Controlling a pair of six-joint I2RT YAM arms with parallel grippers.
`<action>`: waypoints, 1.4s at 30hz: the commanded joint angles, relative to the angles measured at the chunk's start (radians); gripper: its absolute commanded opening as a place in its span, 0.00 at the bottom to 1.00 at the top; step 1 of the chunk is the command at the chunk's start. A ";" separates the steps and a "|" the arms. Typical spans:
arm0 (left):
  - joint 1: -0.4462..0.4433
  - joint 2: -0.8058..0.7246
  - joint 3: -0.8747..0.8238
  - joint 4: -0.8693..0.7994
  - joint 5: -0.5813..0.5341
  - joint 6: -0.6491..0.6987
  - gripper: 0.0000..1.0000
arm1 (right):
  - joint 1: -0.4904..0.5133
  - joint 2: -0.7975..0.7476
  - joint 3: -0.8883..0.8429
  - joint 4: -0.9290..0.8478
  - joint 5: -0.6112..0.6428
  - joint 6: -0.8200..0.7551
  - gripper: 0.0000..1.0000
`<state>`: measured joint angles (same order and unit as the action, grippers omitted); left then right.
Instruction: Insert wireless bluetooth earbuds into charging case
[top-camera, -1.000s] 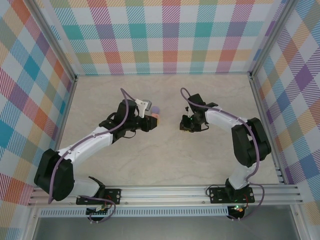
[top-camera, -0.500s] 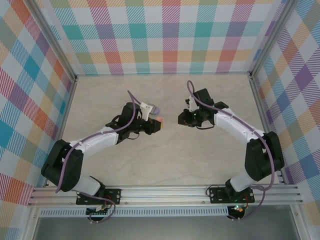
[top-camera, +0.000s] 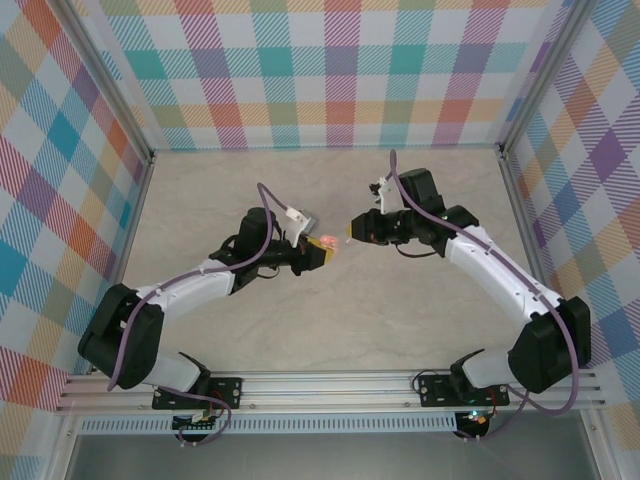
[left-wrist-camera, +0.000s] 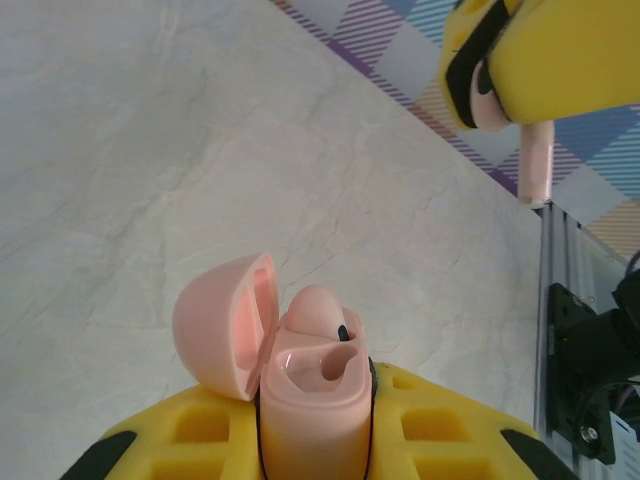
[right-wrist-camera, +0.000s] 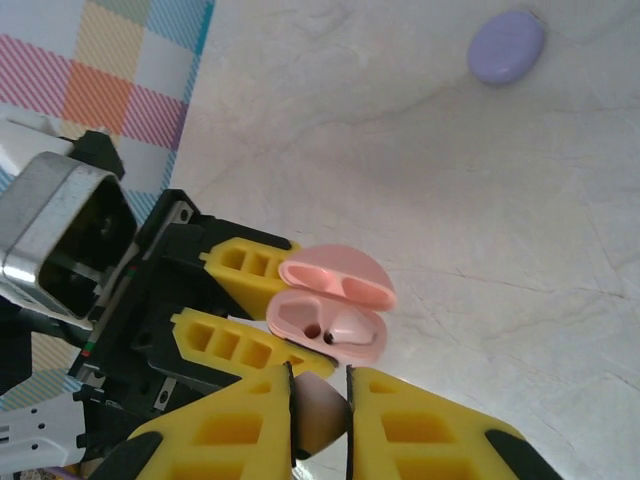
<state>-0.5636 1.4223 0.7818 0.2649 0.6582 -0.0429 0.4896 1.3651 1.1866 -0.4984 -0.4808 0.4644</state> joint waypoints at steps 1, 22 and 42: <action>-0.027 -0.038 0.002 0.051 0.076 0.060 0.20 | 0.016 -0.038 0.043 -0.002 -0.013 -0.046 0.16; -0.056 -0.097 0.093 -0.050 0.122 0.095 0.20 | 0.096 -0.038 0.107 -0.093 0.084 -0.147 0.16; -0.060 -0.094 0.108 -0.062 0.127 0.075 0.20 | 0.116 -0.024 0.108 -0.100 0.090 -0.161 0.17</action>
<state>-0.6083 1.3460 0.8486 0.2047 0.7628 0.0273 0.5961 1.3323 1.2610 -0.5858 -0.3950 0.3267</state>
